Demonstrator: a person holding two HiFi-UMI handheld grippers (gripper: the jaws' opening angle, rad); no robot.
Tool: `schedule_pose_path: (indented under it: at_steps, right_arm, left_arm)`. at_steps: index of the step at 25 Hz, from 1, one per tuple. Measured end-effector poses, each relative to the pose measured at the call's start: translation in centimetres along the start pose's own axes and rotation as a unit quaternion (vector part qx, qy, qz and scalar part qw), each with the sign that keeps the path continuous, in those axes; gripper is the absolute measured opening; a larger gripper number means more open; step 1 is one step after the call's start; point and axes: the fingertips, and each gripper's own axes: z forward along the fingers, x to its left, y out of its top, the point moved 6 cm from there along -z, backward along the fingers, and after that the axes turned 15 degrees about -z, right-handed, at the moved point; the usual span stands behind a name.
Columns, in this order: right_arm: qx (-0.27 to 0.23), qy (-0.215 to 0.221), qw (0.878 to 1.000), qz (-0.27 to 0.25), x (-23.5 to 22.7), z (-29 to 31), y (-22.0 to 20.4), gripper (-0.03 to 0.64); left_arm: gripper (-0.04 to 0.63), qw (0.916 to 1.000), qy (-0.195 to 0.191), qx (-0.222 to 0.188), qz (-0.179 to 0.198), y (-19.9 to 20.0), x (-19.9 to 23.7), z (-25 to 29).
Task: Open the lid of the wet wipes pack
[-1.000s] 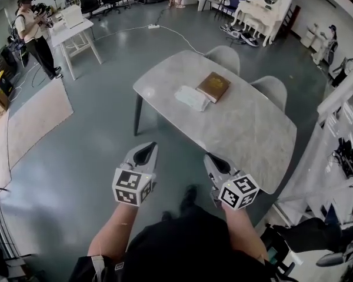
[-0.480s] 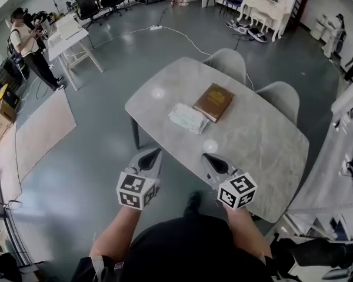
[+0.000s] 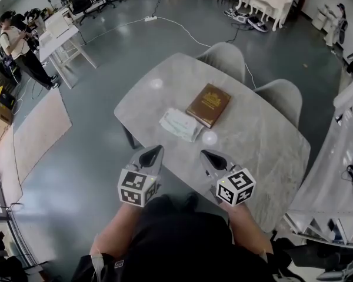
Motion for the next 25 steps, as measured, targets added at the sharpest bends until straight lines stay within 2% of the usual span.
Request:
schedule_pose_path:
  at_steps: [12,20,25]
  right_arm:
    - [0.045,-0.031,0.999,-0.004,-1.2,7.2,1.5,0.002]
    - [0.078,-0.044,0.996,-0.025,1.7,12.3,2.3,0.002]
    - [0.1,-0.058,0.993,-0.031,2.2,13.2,1.6,0.002]
  left_arm:
    - [0.011,0.9988,-0.045,0.005,-0.02,2.9,7.4,4.8]
    - [0.011,0.9979,-0.061,0.006,-0.024,2.6,13.8,4.4]
    - [0.011,0.9969,-0.074,0.011,-0.027,2.2,15.2,4.7]
